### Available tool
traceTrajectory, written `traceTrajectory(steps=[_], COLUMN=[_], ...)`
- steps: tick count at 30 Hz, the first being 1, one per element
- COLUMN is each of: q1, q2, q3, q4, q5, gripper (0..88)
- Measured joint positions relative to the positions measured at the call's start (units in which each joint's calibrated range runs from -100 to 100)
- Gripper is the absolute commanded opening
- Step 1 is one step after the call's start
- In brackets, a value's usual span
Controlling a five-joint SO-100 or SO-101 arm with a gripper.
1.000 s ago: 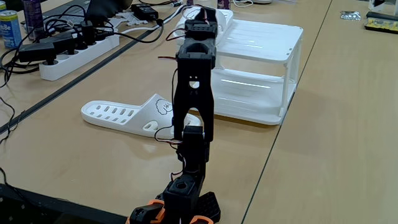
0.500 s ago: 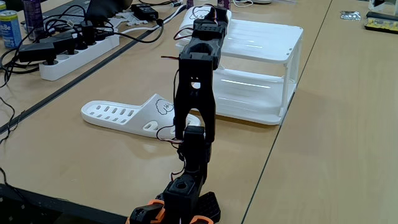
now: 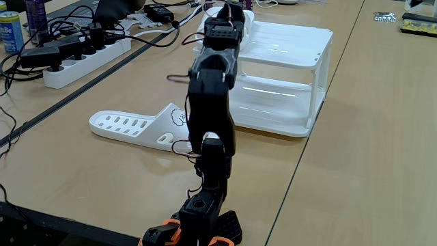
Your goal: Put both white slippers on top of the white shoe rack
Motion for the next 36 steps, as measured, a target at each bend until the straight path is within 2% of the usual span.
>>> traceTrajectory(steps=[6, 11, 20, 30, 36], q1=[11.0, 12.0, 0.5, -6.5, -8.3], q2=[-16.0, -23.1, -24.3, -6.9, -0.3], q3=[20.5, 37.8, 48.9, 50.9, 49.3], q4=[3.5, 3.6, 3.3, -13.8, -17.0], q5=[0.0, 0.0, 0.0, 0.0, 0.0], gripper=[19.2, 19.2, 19.2, 19.1, 19.1])
